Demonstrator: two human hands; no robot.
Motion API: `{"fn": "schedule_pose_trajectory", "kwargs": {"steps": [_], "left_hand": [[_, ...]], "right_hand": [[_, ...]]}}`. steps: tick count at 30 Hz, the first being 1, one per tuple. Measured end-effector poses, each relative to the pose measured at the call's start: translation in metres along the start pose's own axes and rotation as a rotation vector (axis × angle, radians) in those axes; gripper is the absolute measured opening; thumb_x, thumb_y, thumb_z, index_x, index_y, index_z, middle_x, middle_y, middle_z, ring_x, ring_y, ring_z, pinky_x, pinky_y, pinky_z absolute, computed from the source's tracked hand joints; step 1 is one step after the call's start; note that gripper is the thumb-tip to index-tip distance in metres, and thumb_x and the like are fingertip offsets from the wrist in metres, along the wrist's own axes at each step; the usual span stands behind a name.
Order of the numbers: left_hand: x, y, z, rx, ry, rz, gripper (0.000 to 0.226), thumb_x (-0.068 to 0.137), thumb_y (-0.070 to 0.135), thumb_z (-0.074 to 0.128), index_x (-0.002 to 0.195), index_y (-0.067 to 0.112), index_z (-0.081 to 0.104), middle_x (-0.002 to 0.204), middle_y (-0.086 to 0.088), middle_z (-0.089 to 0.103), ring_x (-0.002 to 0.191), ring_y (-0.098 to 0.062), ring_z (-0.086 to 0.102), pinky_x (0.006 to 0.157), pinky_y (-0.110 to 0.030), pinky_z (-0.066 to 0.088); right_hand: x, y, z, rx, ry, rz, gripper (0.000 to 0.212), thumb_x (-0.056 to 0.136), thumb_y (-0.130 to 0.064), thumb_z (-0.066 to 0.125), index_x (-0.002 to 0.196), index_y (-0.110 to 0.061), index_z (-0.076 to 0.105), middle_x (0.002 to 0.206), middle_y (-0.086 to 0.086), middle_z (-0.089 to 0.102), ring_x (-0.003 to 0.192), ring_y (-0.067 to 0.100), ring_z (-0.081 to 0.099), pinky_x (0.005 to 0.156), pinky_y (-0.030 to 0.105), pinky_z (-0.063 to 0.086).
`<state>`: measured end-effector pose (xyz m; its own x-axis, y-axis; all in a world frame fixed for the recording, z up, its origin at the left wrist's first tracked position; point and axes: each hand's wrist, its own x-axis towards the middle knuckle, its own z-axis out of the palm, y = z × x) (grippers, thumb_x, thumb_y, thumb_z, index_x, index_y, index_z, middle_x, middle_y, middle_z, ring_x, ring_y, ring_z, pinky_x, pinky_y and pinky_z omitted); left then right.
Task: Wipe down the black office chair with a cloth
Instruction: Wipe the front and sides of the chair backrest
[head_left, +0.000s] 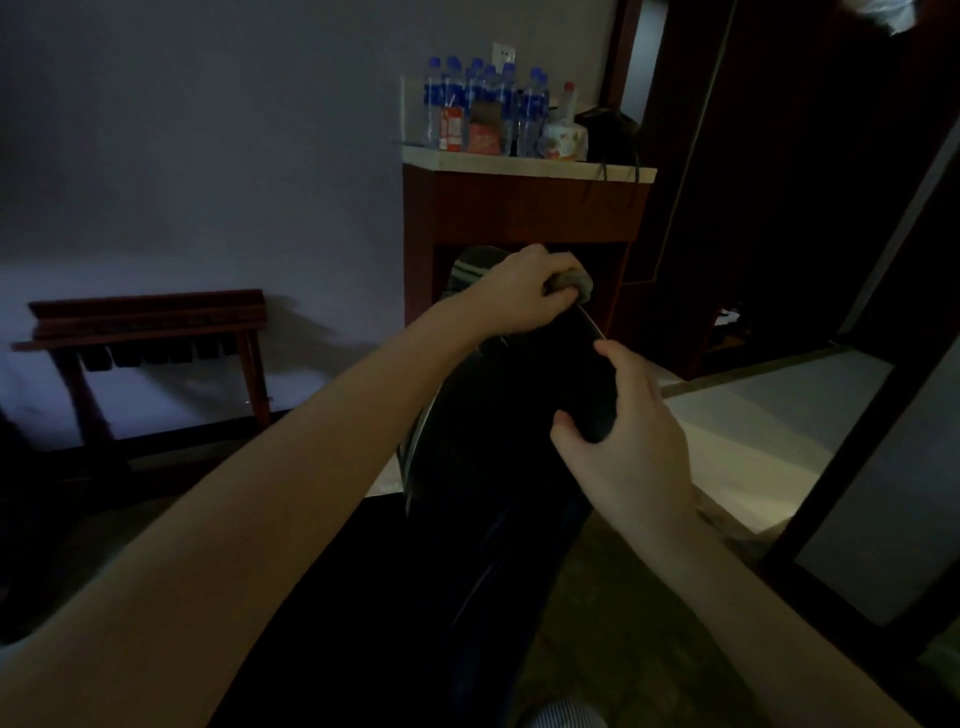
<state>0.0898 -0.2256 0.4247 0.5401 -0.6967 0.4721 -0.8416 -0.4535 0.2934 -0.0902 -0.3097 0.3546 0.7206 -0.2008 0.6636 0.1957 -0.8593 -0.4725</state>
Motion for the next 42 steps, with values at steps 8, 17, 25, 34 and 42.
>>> {"fn": "schedule_pose_trajectory", "kwargs": {"steps": [8,17,25,34,42], "left_hand": [[-0.023,0.025,-0.009,-0.015,-0.053,0.182,0.026,0.091,0.022,0.055,0.116,0.017,0.06,0.106,-0.01,0.054,0.098,-0.02,0.054,0.089,-0.032,0.042],[0.003,0.006,-0.003,0.083,0.028,-0.042,0.022,0.092,0.022,0.052,0.112,0.02,0.061,0.1,-0.004,0.048,0.098,-0.022,0.053,0.085,-0.031,0.042],[-0.033,0.035,-0.01,-0.006,-0.003,0.058,0.021,0.092,0.016,0.054,0.113,0.014,0.061,0.098,-0.006,0.051,0.09,-0.017,0.053,0.086,-0.03,0.043],[-0.082,0.075,-0.004,-0.141,-0.054,0.371,0.023,0.089,0.014,0.056,0.112,0.011,0.063,0.109,-0.005,0.048,0.1,-0.016,0.053,0.09,-0.026,0.044],[-0.06,0.062,-0.006,-0.127,-0.044,0.28,0.031,0.089,0.022,0.054,0.118,0.015,0.06,0.111,-0.001,0.048,0.108,-0.018,0.049,0.1,-0.036,0.039]], "right_hand": [[-0.001,-0.001,-0.006,0.12,-0.062,0.058,0.081,0.084,-0.036,0.064,0.147,-0.032,0.013,0.143,-0.009,0.04,0.122,0.011,0.049,0.094,0.034,0.05],[-0.03,0.006,-0.011,0.181,-0.164,0.197,0.069,0.082,-0.045,0.064,0.139,-0.025,0.032,0.112,-0.02,0.047,0.099,-0.002,0.048,0.079,0.014,0.043],[-0.027,0.008,-0.007,0.326,-0.11,0.217,0.054,0.079,-0.032,0.072,0.126,-0.021,0.047,0.098,-0.032,0.048,0.086,-0.026,0.044,0.072,-0.004,0.036],[-0.034,0.01,-0.007,0.362,-0.217,0.236,0.078,0.075,-0.034,0.076,0.137,-0.027,0.032,0.099,-0.038,0.038,0.081,-0.032,0.038,0.068,-0.008,0.032],[-0.037,0.011,-0.009,0.419,-0.273,0.248,0.093,0.077,-0.033,0.075,0.145,-0.037,0.012,0.12,-0.033,0.031,0.108,-0.02,0.03,0.089,0.002,0.025]]}}
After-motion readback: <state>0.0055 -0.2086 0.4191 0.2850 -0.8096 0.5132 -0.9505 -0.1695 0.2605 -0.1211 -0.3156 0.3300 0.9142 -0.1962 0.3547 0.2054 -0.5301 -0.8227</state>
